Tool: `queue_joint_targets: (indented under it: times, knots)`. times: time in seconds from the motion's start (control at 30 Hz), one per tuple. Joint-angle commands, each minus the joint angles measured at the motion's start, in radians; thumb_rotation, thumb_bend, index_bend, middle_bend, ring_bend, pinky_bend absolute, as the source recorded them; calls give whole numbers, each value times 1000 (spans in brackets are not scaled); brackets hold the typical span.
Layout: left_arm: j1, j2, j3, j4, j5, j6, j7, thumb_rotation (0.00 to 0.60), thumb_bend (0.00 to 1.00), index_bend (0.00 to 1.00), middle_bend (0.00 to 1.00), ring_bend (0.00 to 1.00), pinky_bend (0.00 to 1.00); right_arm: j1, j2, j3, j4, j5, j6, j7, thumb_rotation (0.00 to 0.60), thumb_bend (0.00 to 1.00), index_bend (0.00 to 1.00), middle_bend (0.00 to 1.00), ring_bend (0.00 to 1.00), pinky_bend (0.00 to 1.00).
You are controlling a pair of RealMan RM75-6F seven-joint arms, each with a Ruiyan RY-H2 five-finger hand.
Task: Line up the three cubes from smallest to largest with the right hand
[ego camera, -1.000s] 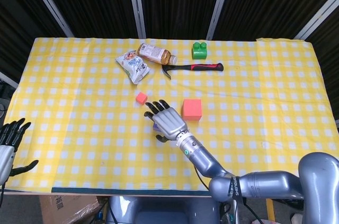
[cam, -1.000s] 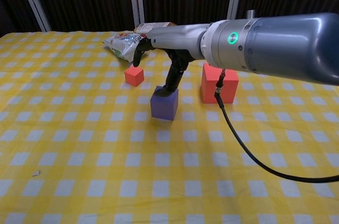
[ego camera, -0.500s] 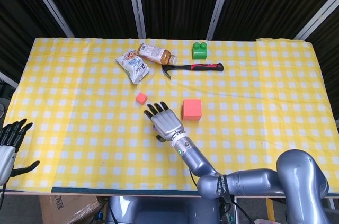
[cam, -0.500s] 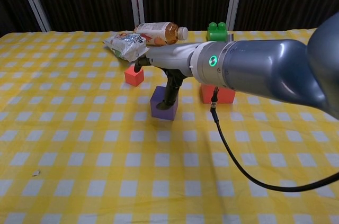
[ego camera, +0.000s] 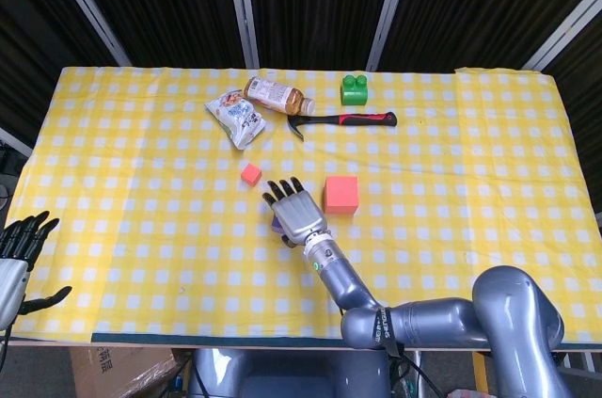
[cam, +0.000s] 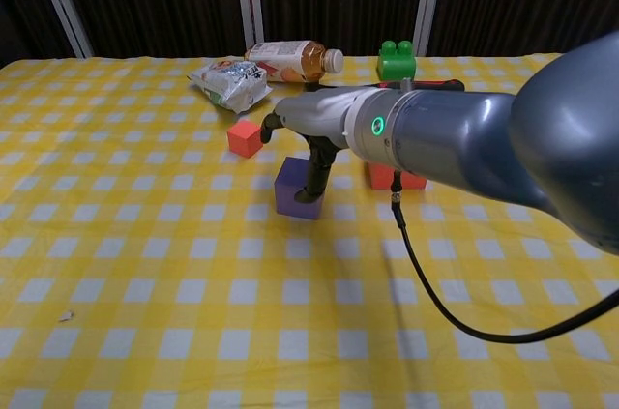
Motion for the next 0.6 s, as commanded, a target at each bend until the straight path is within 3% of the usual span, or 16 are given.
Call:
queue_joint_targets:
  times: [0.03,0.37,0.6]
  knots:
    - [0,1,1,0,1,0,-2,600,41,0,0,0,38,6,-12,-6,15,13,14,-17,600,362,203,0,0,0]
    - [-2,4,4,-3,5,-2,-6,600,40,0,0,0,38,7,-39,-7,55,37,19,-33,600,363,228,0,0,0]
    - [-5,4,5,-5,5,-8,-8,600,41,0,0,0,38,3,-48,0,58,38,20,-32,600,363,385,0,0,0]
